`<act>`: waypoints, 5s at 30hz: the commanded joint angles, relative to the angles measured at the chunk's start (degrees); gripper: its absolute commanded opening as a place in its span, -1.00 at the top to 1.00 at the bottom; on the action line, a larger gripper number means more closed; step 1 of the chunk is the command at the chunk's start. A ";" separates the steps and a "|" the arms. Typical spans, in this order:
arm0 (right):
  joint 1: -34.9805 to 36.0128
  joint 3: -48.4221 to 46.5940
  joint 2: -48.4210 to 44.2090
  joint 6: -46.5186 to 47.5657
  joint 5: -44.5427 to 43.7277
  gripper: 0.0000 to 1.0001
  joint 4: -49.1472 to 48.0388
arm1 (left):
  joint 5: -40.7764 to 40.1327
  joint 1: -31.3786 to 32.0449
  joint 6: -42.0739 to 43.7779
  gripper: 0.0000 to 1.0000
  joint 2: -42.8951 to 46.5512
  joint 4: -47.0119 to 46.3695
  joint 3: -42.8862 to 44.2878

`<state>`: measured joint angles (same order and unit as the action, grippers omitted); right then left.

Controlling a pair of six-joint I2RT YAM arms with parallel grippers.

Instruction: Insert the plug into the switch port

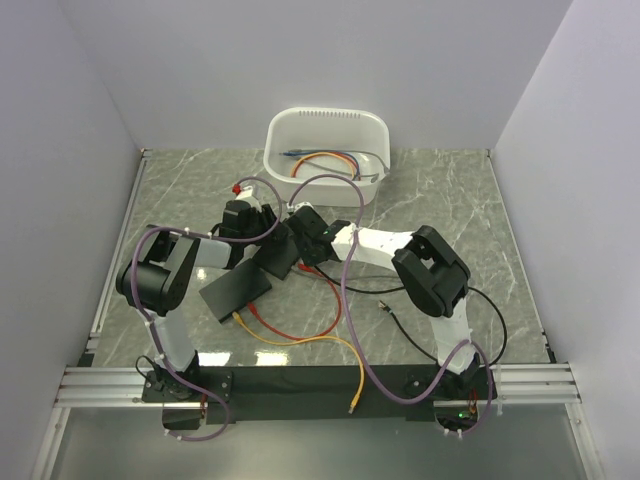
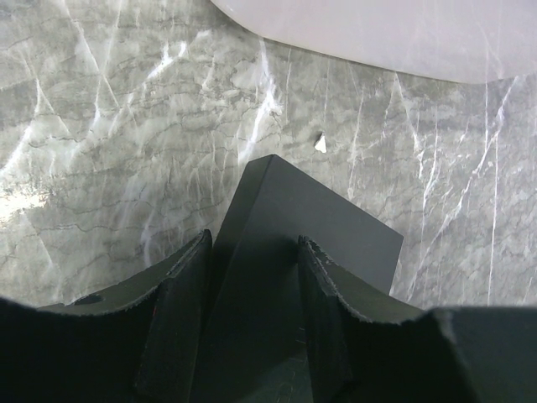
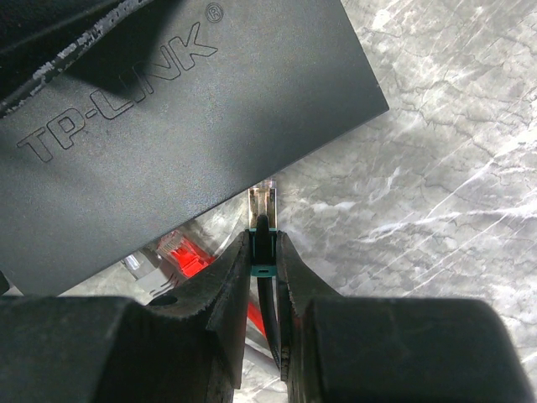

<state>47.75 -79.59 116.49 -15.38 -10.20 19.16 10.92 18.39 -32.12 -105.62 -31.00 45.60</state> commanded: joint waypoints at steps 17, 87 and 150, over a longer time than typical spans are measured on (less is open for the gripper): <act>1.38 0.31 -5.74 0.17 0.88 1.00 -8.43 | 0.78 0.42 1.62 0.03 -1.25 1.47 1.42; -1.25 0.23 -1.44 13.35 18.54 1.00 -22.24 | 9.29 1.12 5.75 -0.20 -6.70 -6.00 -0.34; -3.63 -17.61 4.54 -4.14 11.61 1.00 -31.55 | 6.04 13.33 -1.63 -0.13 -12.50 -9.34 -7.72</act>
<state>43.70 -87.39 122.02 -18.57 5.63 14.87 1.23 23.40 -27.07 -112.84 -56.18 42.68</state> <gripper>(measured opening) 0.212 0.557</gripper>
